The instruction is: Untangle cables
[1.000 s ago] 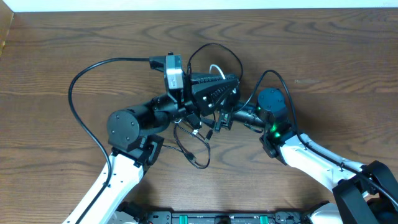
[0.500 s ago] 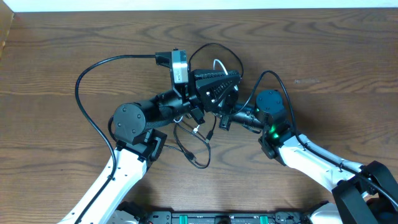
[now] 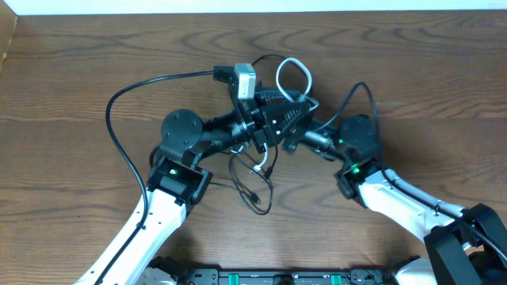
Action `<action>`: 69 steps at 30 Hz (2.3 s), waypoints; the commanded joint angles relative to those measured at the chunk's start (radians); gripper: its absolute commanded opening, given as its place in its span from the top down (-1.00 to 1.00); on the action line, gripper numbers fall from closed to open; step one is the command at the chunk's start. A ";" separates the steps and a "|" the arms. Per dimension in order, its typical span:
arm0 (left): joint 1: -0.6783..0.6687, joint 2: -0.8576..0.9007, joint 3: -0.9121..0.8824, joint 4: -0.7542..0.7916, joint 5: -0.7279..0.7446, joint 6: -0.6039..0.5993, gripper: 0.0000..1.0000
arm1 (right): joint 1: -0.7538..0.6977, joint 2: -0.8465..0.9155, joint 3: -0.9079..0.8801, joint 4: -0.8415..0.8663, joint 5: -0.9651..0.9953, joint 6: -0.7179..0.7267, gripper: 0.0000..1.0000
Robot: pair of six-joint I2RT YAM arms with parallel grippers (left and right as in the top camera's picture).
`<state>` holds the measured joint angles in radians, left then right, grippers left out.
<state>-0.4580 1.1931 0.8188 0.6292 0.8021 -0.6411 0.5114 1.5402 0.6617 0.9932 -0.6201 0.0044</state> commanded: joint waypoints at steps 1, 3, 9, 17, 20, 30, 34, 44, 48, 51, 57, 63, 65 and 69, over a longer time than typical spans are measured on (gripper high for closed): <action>-0.006 0.003 0.003 -0.122 0.016 0.190 0.04 | -0.072 -0.007 0.008 0.067 0.045 0.237 0.98; -0.005 0.003 0.003 -0.169 0.016 0.266 0.04 | -0.111 -0.007 0.008 0.094 0.044 0.308 0.98; -0.003 0.003 0.003 -0.254 -0.021 0.429 -0.13 | -0.185 -0.007 0.008 0.189 0.042 0.437 0.98; -0.003 0.003 0.003 -0.383 -0.301 0.493 -0.21 | -0.211 -0.007 0.008 0.328 0.047 0.483 0.98; -0.003 0.006 0.003 -0.424 -0.394 0.503 -0.21 | -0.211 -0.007 0.008 0.407 0.046 0.514 0.98; -0.004 0.065 0.003 -0.434 -0.452 0.502 -0.21 | -0.211 -0.007 0.008 0.583 0.054 0.698 0.98; -0.007 0.109 0.003 -0.434 -0.447 0.502 -0.20 | -0.211 -0.007 0.008 0.582 0.069 0.698 0.98; -0.072 0.208 0.003 -0.430 -0.448 0.503 -0.18 | -0.211 -0.007 0.008 0.346 0.099 0.652 0.98; -0.080 0.235 0.003 -0.426 -0.449 0.511 -0.18 | -0.211 -0.007 0.008 0.296 0.117 0.652 0.98; -0.080 0.246 0.003 -0.425 -0.449 0.510 -0.18 | -0.211 -0.007 0.008 0.293 0.117 0.652 0.98; -0.080 0.246 0.003 -0.411 -0.395 0.510 0.06 | -0.211 -0.007 0.008 0.243 0.140 0.649 0.98; -0.080 0.245 0.003 -0.447 -0.315 0.510 0.30 | -0.211 -0.007 0.008 0.211 0.166 0.626 0.98; -0.080 0.243 0.003 -0.475 -0.315 0.509 0.39 | -0.211 -0.007 0.008 0.210 0.175 0.626 0.98; -0.080 0.243 0.003 -0.516 -0.316 0.510 0.38 | -0.212 -0.007 0.008 0.185 0.206 0.622 0.98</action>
<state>-0.5369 1.4361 0.8223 0.1310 0.4648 -0.1368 0.3019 1.5421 0.6582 1.1858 -0.4572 0.6495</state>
